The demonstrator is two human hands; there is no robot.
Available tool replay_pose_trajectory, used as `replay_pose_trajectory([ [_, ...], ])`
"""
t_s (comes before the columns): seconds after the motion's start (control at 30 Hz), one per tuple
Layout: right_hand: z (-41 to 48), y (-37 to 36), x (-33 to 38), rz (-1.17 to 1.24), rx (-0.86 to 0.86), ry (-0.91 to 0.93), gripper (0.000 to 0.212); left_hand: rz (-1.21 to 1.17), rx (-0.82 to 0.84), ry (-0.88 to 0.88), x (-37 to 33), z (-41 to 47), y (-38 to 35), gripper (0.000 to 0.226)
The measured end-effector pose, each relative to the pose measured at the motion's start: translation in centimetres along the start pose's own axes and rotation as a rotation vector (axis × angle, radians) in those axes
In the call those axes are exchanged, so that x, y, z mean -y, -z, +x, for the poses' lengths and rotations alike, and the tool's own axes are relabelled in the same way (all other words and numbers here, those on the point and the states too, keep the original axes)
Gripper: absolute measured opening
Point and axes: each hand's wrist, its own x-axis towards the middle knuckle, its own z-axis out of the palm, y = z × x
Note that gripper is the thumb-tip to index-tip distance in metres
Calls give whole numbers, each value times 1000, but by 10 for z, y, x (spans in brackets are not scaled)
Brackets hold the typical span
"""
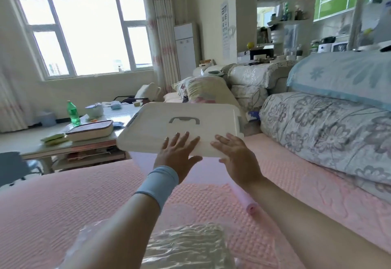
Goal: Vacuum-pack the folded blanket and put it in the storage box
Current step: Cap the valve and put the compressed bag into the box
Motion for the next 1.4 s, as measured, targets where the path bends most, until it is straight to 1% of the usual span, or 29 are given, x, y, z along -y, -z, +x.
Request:
replay_pose_trajectory([
  [0.03,1,-16,22,42,47,16,64,35,42,28,25,-20,5,61],
  [0.1,-3,-37,43,90,174,44,66,93,101,51,50,-46,1,57],
  [0.17,-7,-61,68,138,257,75,66,84,142,120,75,-78,-3,53],
  [0.23,-15,-78,85,160,272,57,68,33,131,176,90,-99,-7,50],
  [0.3,-24,-88,96,137,217,25,67,12,120,192,98,-106,-9,49],
  [0.37,-27,-93,101,72,175,0,60,2,100,191,99,-107,-8,49],
  [0.4,-26,-93,103,43,196,-28,59,5,94,193,98,-107,-8,50],
  [0.43,-25,-92,106,20,244,-73,62,7,93,198,96,-107,-9,52],
  [0.5,-22,-89,109,16,300,-146,71,4,87,220,92,-108,-10,63],
  [0.53,-21,-87,110,27,301,-159,72,-4,84,241,91,-108,-9,68],
  [0.6,-22,-82,111,-6,231,-136,62,-3,78,274,88,-103,-4,72],
  [0.7,-15,-75,110,-53,55,-136,36,83,105,282,85,-86,8,64],
  [0.77,-10,-70,107,-42,10,-110,24,127,80,282,79,-82,11,59],
  [0.83,-13,-66,102,-2,6,-53,22,117,71,252,69,-85,4,63],
  [0.93,-17,-62,101,34,-77,-13,28,-2,189,267,63,-94,-16,73],
  [0.97,-16,-63,100,18,-88,-58,32,-24,214,277,64,-95,-21,74],
  [1.0,-13,-63,99,15,-65,-149,38,-27,216,277,65,-96,-24,74],
  [1.07,-7,-65,94,81,48,-384,46,-16,206,269,65,-98,-27,74],
  [1.1,-5,-66,91,124,107,-455,45,-19,202,273,65,-101,-28,74],
  [1.13,-6,-67,89,154,150,-477,42,-24,199,278,65,-103,-29,74],
  [1.2,-9,-67,88,165,186,-465,38,-28,204,280,65,-107,-29,74],
  [1.4,-8,-70,86,133,197,-504,36,-31,197,292,61,-113,-31,74],
])
